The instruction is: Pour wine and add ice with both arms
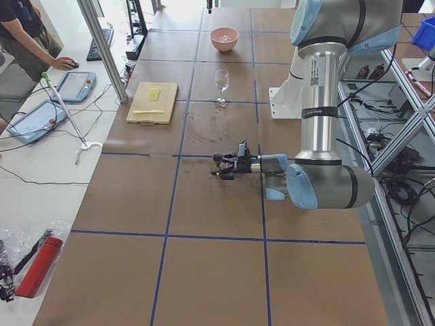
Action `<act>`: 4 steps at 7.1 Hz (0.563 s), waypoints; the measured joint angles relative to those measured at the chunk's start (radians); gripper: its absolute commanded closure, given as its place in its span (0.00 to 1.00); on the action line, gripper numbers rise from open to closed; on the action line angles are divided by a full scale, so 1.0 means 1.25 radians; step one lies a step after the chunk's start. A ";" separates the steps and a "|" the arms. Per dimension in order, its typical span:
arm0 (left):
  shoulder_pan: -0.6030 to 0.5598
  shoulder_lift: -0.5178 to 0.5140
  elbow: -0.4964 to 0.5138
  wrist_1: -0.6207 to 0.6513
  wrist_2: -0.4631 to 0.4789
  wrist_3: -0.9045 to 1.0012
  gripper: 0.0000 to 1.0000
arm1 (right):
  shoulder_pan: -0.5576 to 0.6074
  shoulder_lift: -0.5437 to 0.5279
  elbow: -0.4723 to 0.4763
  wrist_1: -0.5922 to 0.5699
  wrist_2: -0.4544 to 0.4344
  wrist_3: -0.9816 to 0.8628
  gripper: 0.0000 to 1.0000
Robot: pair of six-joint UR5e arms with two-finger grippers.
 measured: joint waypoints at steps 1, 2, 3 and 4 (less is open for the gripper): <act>0.000 0.000 0.002 0.000 0.000 0.000 0.54 | 0.000 0.000 0.000 0.000 0.000 0.000 0.00; 0.000 -0.001 0.003 0.000 -0.001 0.000 0.60 | 0.000 0.000 0.000 0.000 0.000 0.001 0.00; 0.000 -0.001 0.003 0.000 -0.002 0.000 0.63 | 0.000 0.000 0.000 0.000 0.000 0.001 0.00; 0.000 -0.001 0.002 0.000 -0.004 0.000 0.76 | 0.000 0.000 -0.001 0.000 0.000 0.001 0.00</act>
